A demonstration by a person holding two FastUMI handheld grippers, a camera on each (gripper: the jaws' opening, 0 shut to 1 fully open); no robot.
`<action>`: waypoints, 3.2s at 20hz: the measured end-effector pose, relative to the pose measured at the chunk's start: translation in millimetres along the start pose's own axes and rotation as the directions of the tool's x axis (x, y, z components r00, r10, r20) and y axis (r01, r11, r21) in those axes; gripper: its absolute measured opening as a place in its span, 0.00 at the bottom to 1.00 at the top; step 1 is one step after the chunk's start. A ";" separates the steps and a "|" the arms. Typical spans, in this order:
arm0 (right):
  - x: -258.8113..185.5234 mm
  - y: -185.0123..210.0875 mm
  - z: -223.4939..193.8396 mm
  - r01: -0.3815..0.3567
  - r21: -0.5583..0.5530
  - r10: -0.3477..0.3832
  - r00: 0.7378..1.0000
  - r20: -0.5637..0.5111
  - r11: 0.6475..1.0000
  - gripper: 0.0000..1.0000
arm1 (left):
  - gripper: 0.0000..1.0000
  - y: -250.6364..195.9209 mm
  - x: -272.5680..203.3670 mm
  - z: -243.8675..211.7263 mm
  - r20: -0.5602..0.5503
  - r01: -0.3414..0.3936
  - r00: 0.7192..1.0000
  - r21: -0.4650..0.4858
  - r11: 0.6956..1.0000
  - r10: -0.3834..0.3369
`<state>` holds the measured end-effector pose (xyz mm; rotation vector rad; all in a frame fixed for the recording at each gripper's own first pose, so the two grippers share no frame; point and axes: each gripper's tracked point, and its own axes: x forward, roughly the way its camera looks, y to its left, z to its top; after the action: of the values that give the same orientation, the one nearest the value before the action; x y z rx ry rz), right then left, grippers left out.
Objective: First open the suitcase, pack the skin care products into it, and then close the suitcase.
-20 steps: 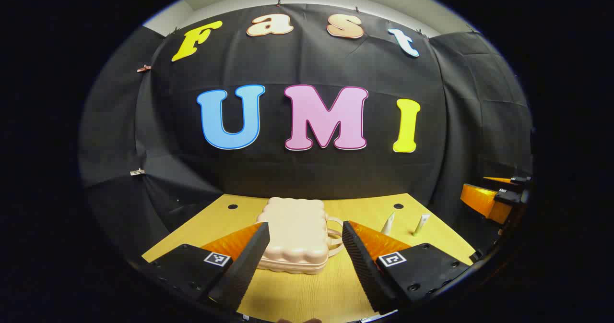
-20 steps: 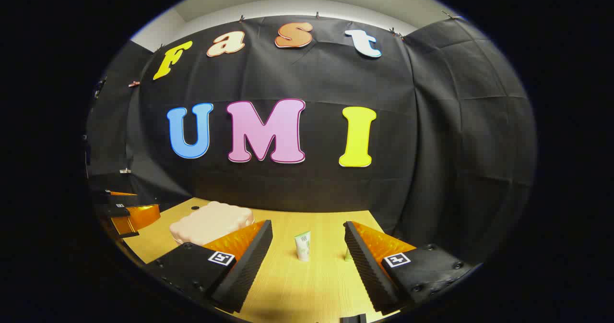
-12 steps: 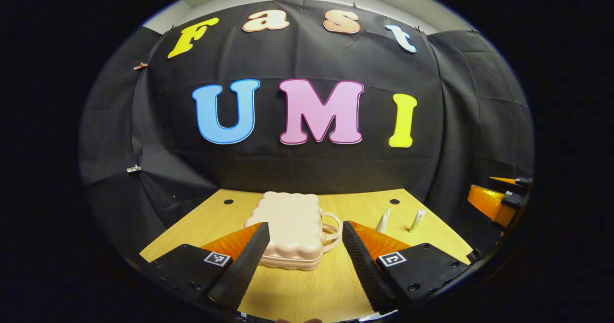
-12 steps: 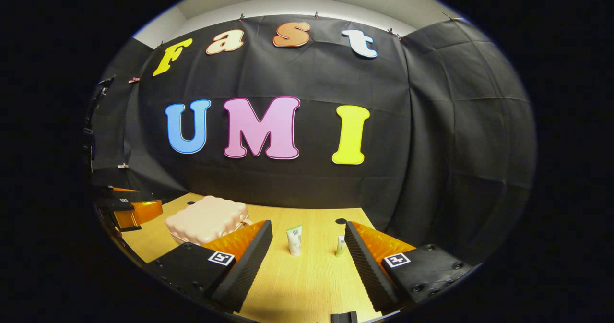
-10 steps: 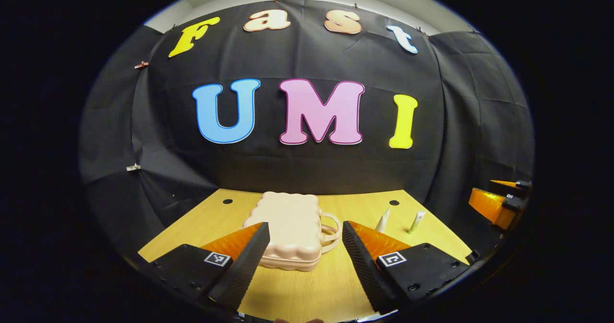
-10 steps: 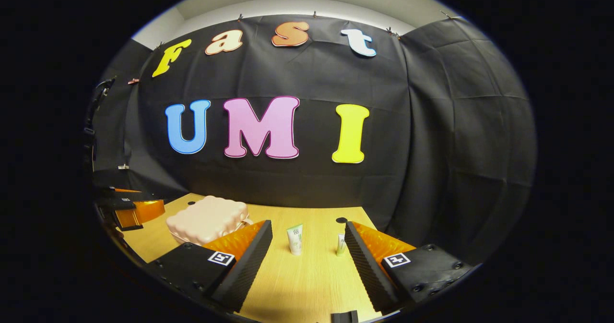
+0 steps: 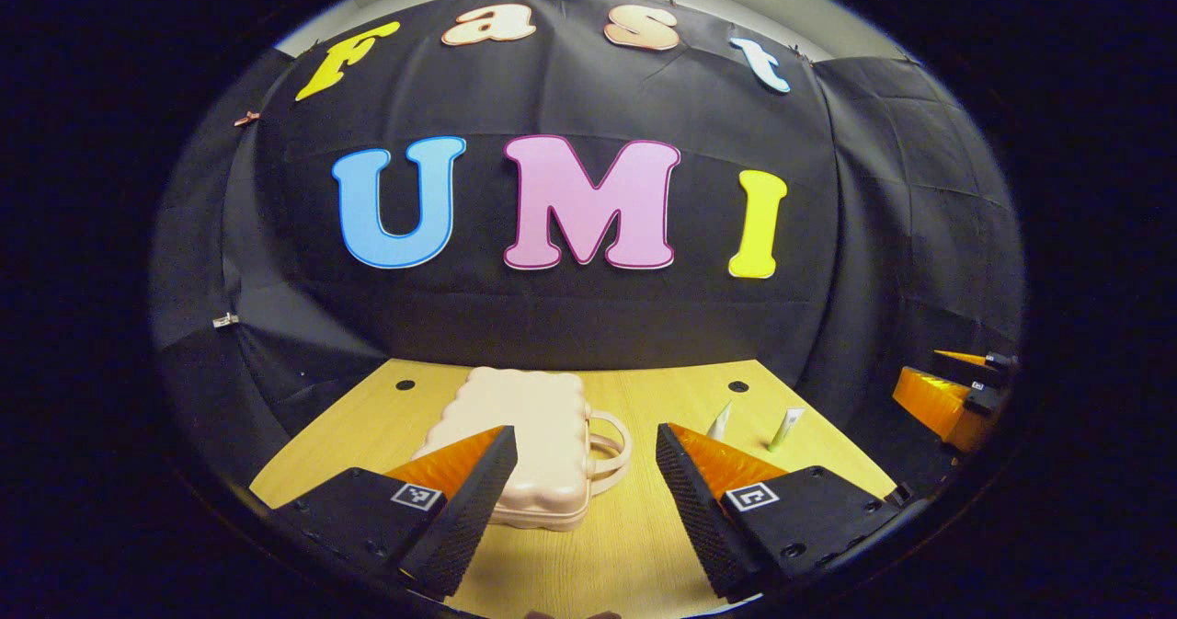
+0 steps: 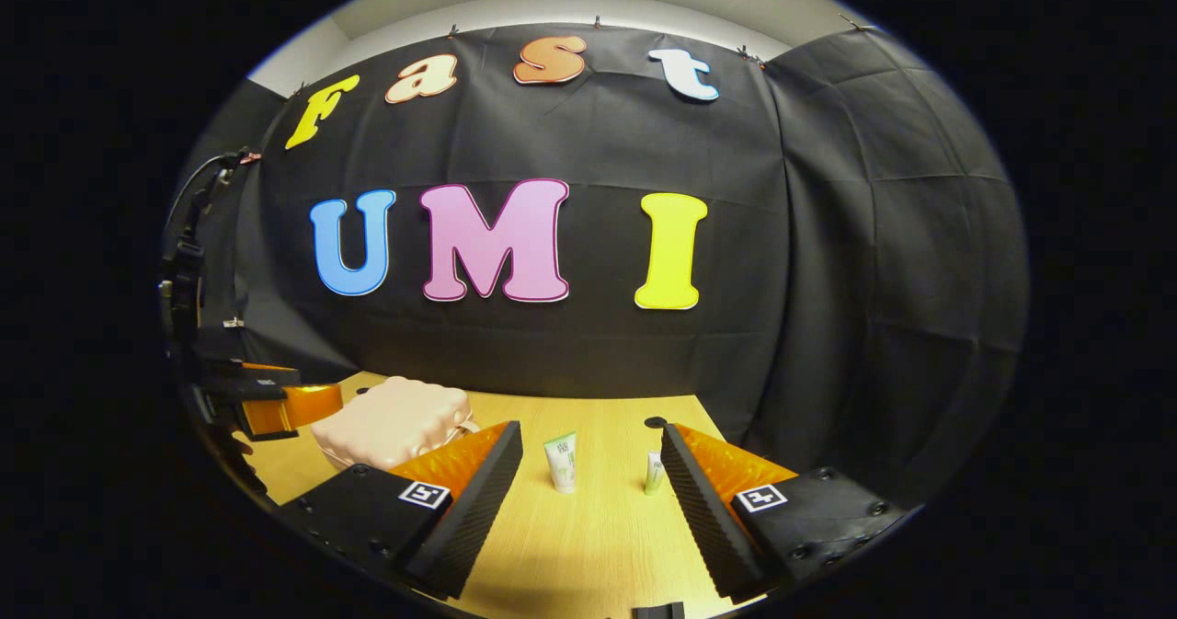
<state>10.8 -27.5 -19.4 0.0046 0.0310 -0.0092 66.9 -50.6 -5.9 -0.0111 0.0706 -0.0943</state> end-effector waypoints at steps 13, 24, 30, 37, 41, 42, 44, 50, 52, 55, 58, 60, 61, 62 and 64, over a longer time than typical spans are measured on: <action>32.5 -35.2 -101.9 -0.003 -0.067 -0.008 0.985 -0.170 0.998 0.97 | 0.96 -67.5 208.4 -125.6 -0.324 0.053 0.945 0.013 0.998 -0.046; 49.2 -40.0 -133.2 -0.049 -0.080 0.028 0.971 -0.238 0.996 0.97 | 0.61 -55.9 268.4 -175.9 -0.411 -0.029 0.910 0.070 0.997 0.055; 53.9 -54.6 -145.0 -0.032 -0.079 0.010 0.966 -0.258 0.996 0.96 | 0.19 -42.2 278.6 -184.7 -0.433 -0.036 0.897 0.137 0.990 0.093; 69.6 -53.1 -128.5 -0.023 -0.056 0.010 0.975 -0.222 0.998 0.97 | 0.10 -43.1 248.9 -94.1 -0.337 -0.008 0.941 -0.046 0.999 -0.008; 81.0 -35.6 -113.5 -0.068 -0.058 0.055 0.980 -0.190 0.996 0.97 | 0.10 8.9 223.8 -2.7 -0.243 -0.049 0.969 -0.046 0.998 0.036; 84.6 -30.1 -109.5 -0.081 -0.053 0.070 0.981 -0.182 0.995 0.97 | 0.09 30.4 215.3 18.6 -0.228 -0.068 0.972 -0.050 0.996 0.055; 90.8 -20.3 -103.4 -0.104 -0.046 0.095 0.981 -0.172 0.993 0.96 | 0.09 82.3 201.1 51.0 -0.193 -0.108 0.977 -0.053 0.993 0.095; 101.5 -4.7 -101.7 -0.078 -0.006 0.075 0.977 -0.197 0.997 0.96 | 0.09 273.4 171.4 86.9 -0.118 -0.247 0.962 0.013 0.969 0.246; 101.6 0.7 -106.9 -0.058 0.002 0.057 0.973 -0.224 0.998 0.97 | 0.09 339.7 172.5 75.4 -0.116 -0.306 0.944 0.033 0.951 0.308; 96.5 0.2 -105.3 0.013 -0.023 -0.018 0.975 -0.221 1.000 0.96 | 0.08 440.3 189.4 33.7 -0.145 -0.380 0.910 0.077 0.922 0.388; 91.3 2.5 -113.2 0.072 -0.044 -0.081 0.970 -0.231 0.996 0.96 | 0.09 492.7 217.3 -34.1 -0.252 -0.401 0.888 -0.020 0.916 0.384; 94.7 10.3 -120.4 0.098 -0.003 -0.095 0.963 -0.253 0.995 0.96 | 0.09 513.8 226.1 -79.6 -0.333 -0.435 0.861 -0.089 0.896 0.385; 98.9 14.6 -122.0 0.105 0.002 -0.101 0.962 -0.255 0.994 0.96 | 0.09 523.0 233.0 -98.0 -0.362 -0.438 0.852 -0.098 0.894 0.378; 102.5 16.6 -121.4 0.114 -0.006 -0.112 0.962 -0.249 0.993 0.97 | 0.09 527.9 237.9 -110.6 -0.381 -0.435 0.846 -0.091 0.896 0.372; 105.1 20.2 -115.2 0.119 -0.036 -0.124 0.969 -0.212 0.992 0.97 | 0.10 529.9 237.5 -127.0 -0.422 -0.469 0.808 -0.038 0.882 0.412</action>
<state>112.5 -7.7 -137.6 -0.0196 0.2473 -0.1309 343.4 453.5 -156.9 -0.1168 0.4945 0.3833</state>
